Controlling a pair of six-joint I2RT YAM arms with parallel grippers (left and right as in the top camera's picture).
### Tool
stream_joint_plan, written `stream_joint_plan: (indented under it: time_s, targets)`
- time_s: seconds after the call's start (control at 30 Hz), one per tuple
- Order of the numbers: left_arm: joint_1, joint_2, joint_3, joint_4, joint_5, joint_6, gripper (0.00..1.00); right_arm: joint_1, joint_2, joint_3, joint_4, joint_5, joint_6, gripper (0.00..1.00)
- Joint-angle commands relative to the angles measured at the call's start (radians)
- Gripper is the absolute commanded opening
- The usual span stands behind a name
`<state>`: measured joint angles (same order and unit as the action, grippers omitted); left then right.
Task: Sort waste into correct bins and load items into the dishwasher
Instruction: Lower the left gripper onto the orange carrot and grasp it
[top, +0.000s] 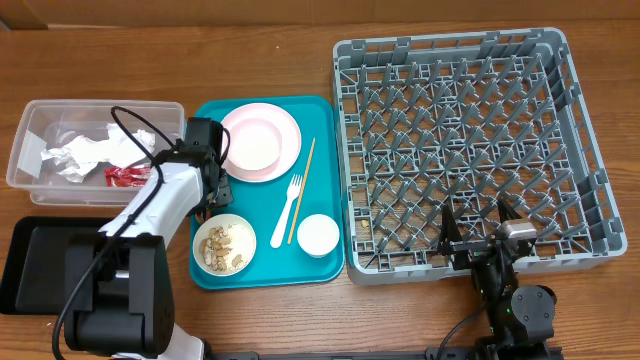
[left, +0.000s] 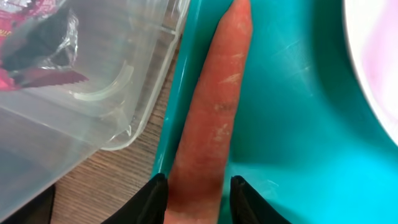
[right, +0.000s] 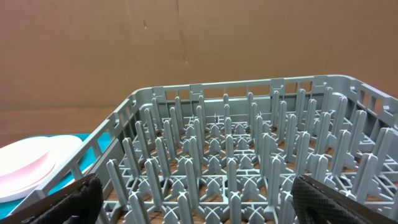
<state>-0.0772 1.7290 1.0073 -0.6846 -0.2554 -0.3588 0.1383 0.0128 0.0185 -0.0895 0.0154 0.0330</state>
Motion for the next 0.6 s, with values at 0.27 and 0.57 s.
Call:
stream_joint_plan:
  time_s: [0.27, 0.57]
  targets:
    - [-0.002, 0.009, -0.032, 0.053, -0.014, 0.023, 0.3, 0.003, -0.008, -0.011, 0.008, 0.009, 0.0, 1.0]
    - [-0.002, 0.05, -0.037, 0.069, 0.002, 0.023, 0.37, 0.003, -0.008, -0.011, 0.008, 0.008, 0.0, 1.0]
